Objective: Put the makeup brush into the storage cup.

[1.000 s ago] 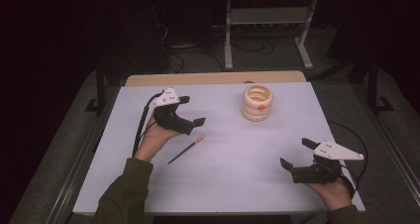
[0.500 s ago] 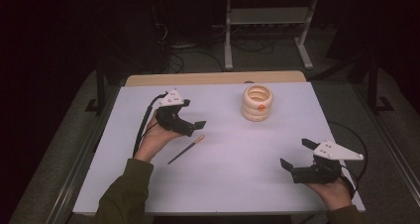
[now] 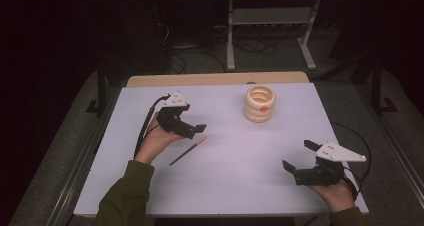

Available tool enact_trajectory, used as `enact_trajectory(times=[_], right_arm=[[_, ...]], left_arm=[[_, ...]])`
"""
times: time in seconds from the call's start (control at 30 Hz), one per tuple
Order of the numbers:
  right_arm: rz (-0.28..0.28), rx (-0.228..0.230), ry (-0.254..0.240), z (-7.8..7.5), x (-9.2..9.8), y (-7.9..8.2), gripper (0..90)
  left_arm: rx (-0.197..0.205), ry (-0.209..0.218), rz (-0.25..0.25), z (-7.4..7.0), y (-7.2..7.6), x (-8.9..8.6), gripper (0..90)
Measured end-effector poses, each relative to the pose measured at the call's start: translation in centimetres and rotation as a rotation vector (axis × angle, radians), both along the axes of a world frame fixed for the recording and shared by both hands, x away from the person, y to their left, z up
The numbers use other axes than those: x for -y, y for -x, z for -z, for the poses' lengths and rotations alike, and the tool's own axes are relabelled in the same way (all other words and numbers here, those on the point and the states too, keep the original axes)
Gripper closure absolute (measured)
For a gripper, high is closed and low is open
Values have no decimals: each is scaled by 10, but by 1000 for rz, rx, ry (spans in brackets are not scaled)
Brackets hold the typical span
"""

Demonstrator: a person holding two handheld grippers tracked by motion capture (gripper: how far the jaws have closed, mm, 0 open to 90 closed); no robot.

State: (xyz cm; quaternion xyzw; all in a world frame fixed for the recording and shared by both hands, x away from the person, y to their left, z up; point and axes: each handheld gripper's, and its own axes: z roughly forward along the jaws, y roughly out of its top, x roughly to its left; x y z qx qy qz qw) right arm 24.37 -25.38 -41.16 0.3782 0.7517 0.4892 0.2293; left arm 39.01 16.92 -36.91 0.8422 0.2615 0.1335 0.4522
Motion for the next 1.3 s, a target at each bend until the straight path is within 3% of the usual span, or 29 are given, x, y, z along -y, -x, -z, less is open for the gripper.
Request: enact_trajectory(times=[0.1,0.23,0.43,0.8,1.0,1.3], right_arm=[[1,-5,0,0,0,0,8],[-4,6,3,0,0,0,8],[-3,2,3,0,0,0,8],[-10,18,12,0,-1,-1,8],[-10,17,13,0,0,-1,8],[-10,15,13,0,-1,-1,8]], left_arm=[[-14,-8,-7,1,0,1,0],[-43,-53,-12,2,0,0,0],[-52,-84,-17,3,0,0,24],[-138,-156,-20,10,-2,2,24],[-193,-178,-27,15,-2,4,49],[-237,-204,-41,19,-2,4,59]])
